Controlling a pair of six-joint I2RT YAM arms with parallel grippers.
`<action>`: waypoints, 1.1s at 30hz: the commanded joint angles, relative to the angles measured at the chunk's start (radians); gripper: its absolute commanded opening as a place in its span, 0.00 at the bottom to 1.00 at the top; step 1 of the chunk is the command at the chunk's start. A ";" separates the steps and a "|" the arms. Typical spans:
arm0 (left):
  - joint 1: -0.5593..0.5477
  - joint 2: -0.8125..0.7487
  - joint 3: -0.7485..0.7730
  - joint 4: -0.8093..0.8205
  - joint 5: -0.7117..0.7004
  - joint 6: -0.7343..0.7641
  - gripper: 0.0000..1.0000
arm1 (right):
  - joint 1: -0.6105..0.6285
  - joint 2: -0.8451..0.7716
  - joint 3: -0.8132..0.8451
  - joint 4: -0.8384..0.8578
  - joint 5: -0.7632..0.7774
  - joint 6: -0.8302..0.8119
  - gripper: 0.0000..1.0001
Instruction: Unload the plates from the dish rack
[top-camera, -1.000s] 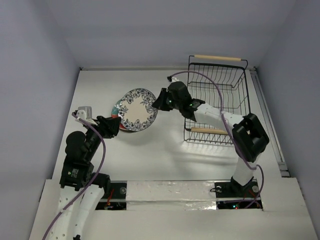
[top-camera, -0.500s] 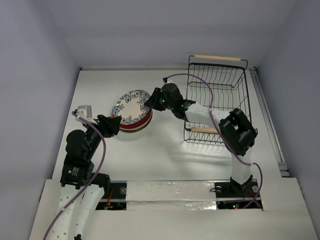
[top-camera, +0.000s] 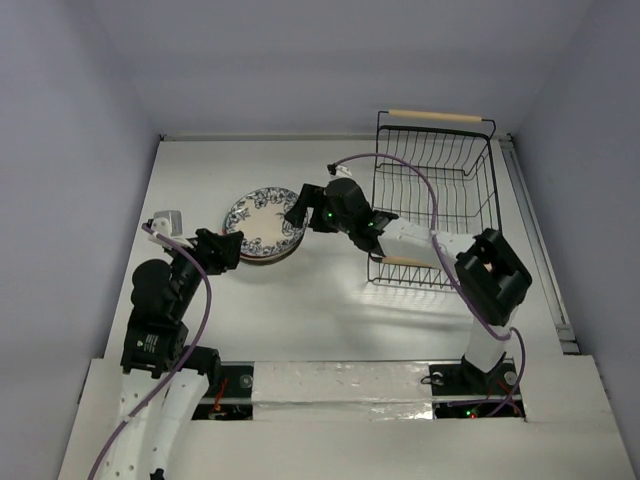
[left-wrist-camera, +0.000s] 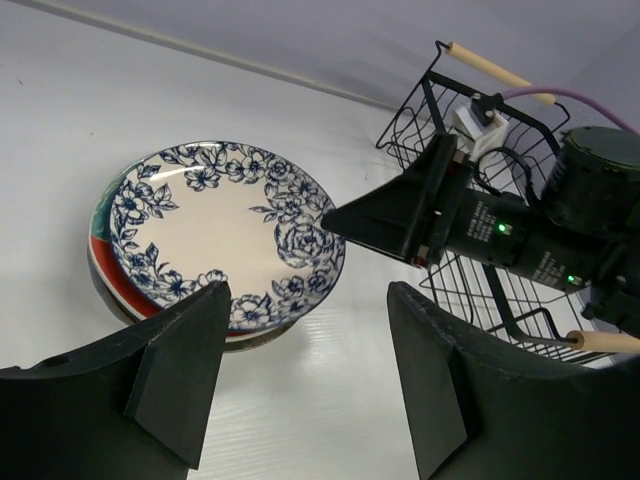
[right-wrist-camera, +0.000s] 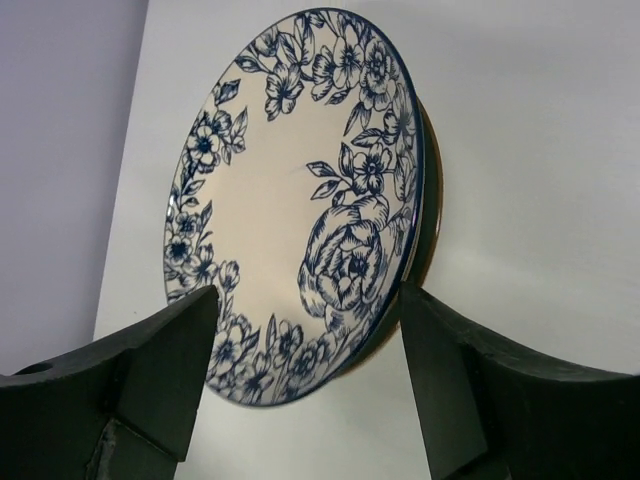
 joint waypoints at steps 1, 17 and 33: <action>0.008 -0.014 0.017 0.031 -0.015 0.005 0.62 | 0.024 -0.116 -0.041 0.058 0.099 -0.056 0.90; 0.008 -0.018 0.127 0.026 0.037 -0.024 0.85 | 0.102 -0.562 -0.223 0.030 0.297 -0.238 0.00; 0.008 -0.032 0.252 0.117 0.037 -0.042 0.94 | 0.102 -1.269 -0.396 -0.091 0.728 -0.436 1.00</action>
